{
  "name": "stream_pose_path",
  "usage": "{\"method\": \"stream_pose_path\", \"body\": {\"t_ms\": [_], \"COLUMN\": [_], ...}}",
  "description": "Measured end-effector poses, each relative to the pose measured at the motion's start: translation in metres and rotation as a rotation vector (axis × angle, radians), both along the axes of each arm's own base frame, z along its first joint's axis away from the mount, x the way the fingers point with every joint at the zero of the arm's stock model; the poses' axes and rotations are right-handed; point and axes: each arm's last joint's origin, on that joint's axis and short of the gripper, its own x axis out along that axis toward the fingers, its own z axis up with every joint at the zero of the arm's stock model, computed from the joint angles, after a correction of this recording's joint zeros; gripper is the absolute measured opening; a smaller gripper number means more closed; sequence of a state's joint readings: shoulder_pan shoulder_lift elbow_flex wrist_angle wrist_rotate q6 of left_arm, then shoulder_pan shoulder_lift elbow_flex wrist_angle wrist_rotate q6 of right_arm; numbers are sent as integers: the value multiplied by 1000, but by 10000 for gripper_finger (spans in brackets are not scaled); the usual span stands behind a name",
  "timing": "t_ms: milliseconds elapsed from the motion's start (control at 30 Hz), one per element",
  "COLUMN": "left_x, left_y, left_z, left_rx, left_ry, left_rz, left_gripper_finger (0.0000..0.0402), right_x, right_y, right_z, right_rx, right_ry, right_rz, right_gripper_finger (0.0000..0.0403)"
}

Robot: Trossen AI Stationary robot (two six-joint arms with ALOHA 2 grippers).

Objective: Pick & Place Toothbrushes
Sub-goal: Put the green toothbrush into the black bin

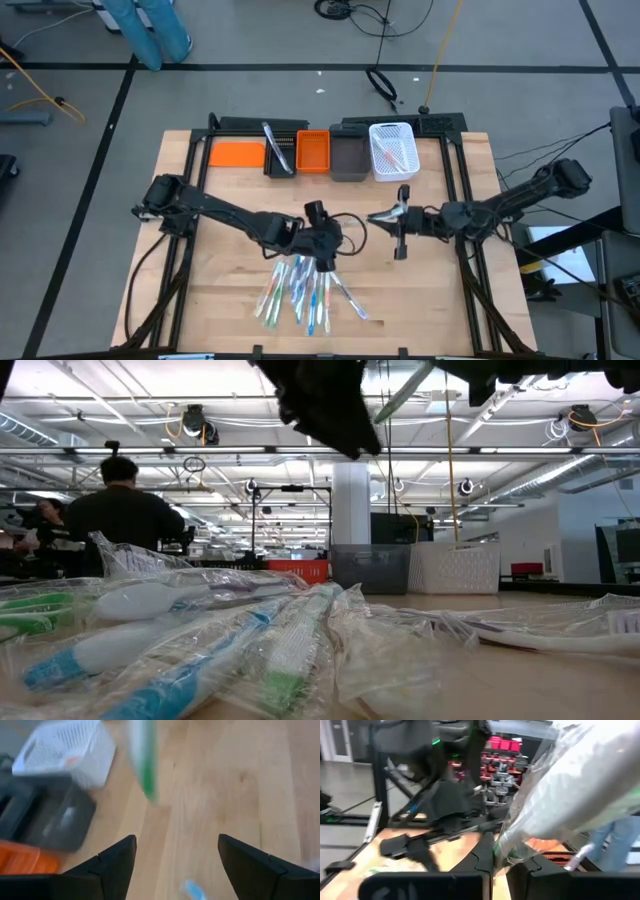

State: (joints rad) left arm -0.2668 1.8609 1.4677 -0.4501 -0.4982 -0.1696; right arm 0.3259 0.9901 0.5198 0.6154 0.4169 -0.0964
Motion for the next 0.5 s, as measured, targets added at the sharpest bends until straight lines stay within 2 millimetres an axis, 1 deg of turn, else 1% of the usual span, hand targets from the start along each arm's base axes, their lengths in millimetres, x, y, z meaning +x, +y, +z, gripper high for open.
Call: {"method": "stream_pose_path", "body": {"t_ms": [133, 233, 500], "left_x": [-9, -13, -17], "left_y": [-2, -5, -17], "left_z": [-4, -4, -6], "left_rx": [-19, -39, -51], "left_ry": [73, 90, 100], "left_rz": [31, 44, 30], "left_gripper_finger": [285, 280, 274], "right_x": [-1, 0, 4], "right_y": [-16, -31, -85], "right_z": [2, 2, -4], "right_rx": [3, 15, 119], "right_ry": [8, 17, 40], "right_rz": [-52, -72, -123], "right_gripper_finger": [14, 14, 14]}}
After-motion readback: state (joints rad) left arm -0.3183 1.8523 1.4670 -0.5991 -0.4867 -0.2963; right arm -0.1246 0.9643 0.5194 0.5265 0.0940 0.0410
